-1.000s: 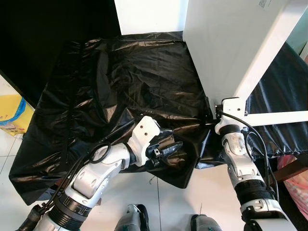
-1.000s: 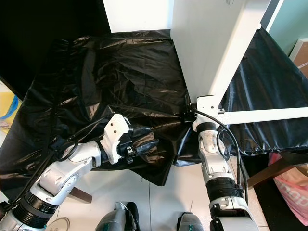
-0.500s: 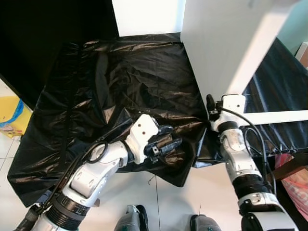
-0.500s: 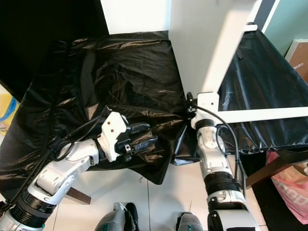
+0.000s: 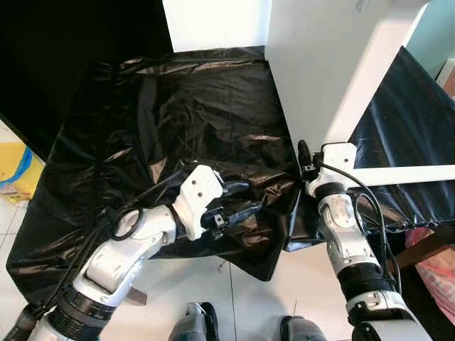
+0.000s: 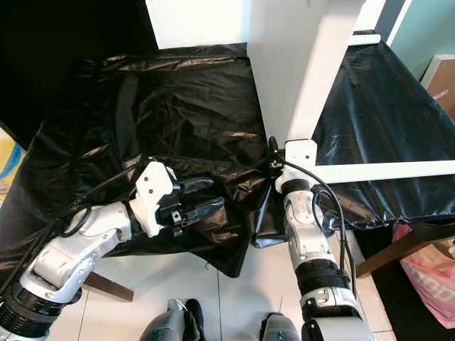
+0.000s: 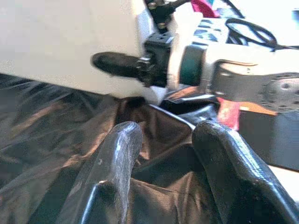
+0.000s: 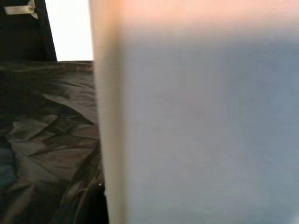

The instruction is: Building children table

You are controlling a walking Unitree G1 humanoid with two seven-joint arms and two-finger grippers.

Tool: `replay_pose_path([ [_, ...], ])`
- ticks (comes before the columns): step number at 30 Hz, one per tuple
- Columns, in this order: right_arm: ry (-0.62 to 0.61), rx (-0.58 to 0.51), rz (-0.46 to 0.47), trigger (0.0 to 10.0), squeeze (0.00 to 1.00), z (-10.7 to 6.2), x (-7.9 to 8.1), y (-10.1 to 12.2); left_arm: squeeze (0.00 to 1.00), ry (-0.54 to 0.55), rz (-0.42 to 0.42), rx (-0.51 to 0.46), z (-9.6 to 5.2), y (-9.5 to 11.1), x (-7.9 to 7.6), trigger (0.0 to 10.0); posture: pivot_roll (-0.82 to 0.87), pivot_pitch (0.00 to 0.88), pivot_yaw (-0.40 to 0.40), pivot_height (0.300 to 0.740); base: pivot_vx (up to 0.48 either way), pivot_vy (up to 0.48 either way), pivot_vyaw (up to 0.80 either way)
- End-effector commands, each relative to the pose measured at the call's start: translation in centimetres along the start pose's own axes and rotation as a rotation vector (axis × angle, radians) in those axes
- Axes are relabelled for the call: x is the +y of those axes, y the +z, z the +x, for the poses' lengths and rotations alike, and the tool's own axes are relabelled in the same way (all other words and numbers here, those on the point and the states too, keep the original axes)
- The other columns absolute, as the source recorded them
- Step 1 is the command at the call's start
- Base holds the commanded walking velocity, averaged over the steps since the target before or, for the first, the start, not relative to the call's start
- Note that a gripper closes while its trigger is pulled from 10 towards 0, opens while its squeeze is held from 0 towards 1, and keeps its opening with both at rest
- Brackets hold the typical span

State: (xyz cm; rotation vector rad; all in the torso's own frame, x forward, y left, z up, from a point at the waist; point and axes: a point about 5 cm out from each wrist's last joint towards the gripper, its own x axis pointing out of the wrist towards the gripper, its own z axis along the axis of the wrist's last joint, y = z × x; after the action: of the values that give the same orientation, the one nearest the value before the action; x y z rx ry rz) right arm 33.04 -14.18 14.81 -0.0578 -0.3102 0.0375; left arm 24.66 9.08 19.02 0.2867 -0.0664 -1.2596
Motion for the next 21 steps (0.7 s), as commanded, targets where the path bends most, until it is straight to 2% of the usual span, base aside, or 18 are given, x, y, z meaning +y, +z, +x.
replay_pose_path([
  [1, 0.076, -0.008, 0.033, 0.0, 0.00, -0.6, 1.7, -0.1, 0.00, -0.016, 0.005, 0.003, -0.5, 0.3, 0.0, 10.0, -0.03, 0.150, 0.047, 0.740, 0.000, 0.000, 0.00],
  [2, 0.076, -0.008, 0.033, 0.0, 0.00, -0.6, 1.7, -0.1, 0.00, -0.016, 0.005, 0.003, -0.5, 0.3, 0.0, 10.0, -0.03, 0.150, 0.047, 0.740, 0.000, 0.000, 0.00],
  [3, 0.104, -0.015, 0.063, 0.0, 0.00, -0.9, 2.4, 0.1, 0.00, -0.003, 0.012, 0.006, -0.8, 0.4, 0.3, 10.0, -0.03, 0.153, 0.047, 0.740, 0.000, 0.000, 0.00],
  [5, 0.104, -0.015, 0.063, 0.0, 0.00, -0.9, 2.4, 0.1, 0.00, -0.003, 0.012, 0.006, -0.8, 0.4, 0.3, 10.0, -0.03, 0.153, 0.047, 0.740, 0.000, 0.000, 0.00],
  [7, 0.180, -0.044, 0.122, 0.0, 0.00, -1.3, 4.1, 0.8, 0.00, 0.022, 0.025, 0.018, -1.5, 0.7, 0.8, 10.0, -0.02, 0.153, 0.045, 0.740, 0.000, 0.000, 0.00],
  [9, 0.180, -0.044, 0.122, 0.0, 0.00, -1.3, 4.1, 0.8, 0.00, 0.022, 0.025, 0.018, -1.5, 0.7, 0.8, 10.0, -0.02, 0.153, 0.045, 0.740, 0.000, 0.000, 0.00],
  [10, 0.220, -0.056, 0.143, 0.0, 0.00, -1.6, 4.9, 1.1, 0.00, 0.037, 0.030, 0.023, -1.9, 0.8, 1.1, 10.0, -0.02, 0.153, 0.044, 0.740, 0.000, 0.000, 0.00],
  [11, 0.220, -0.056, 0.143, 0.0, 0.00, -1.6, 4.9, 1.1, 0.00, 0.037, 0.030, 0.023, -1.9, 0.8, 1.1, 10.0, -0.02, 0.153, 0.044, 0.740, 0.000, 0.000, 0.00],
  [12, 0.267, -0.064, 0.166, 0.0, 0.00, -1.8, 5.7, 1.4, 0.00, 0.056, 0.037, 0.032, -2.4, 0.9, 1.5, 10.0, -0.02, 0.153, 0.038, 0.740, 0.000, 0.000, 0.00],
  [15, 0.334, -0.068, 0.192, 0.0, 0.00, -2.1, 6.5, 1.8, 0.00, 0.072, 0.042, 0.041, -3.1, 1.1, 1.9, 10.0, -0.02, 0.153, 0.035, 0.740, 0.000, 0.000, 0.00],
  [21, 0.427, -0.083, 0.208, 0.0, 0.00, -2.4, 7.4, 2.4, 0.00, 0.084, 0.030, 0.043, -4.7, 1.5, 2.1, 10.0, -0.01, 0.155, 0.022, 0.740, 0.000, 0.000, 0.00],
])
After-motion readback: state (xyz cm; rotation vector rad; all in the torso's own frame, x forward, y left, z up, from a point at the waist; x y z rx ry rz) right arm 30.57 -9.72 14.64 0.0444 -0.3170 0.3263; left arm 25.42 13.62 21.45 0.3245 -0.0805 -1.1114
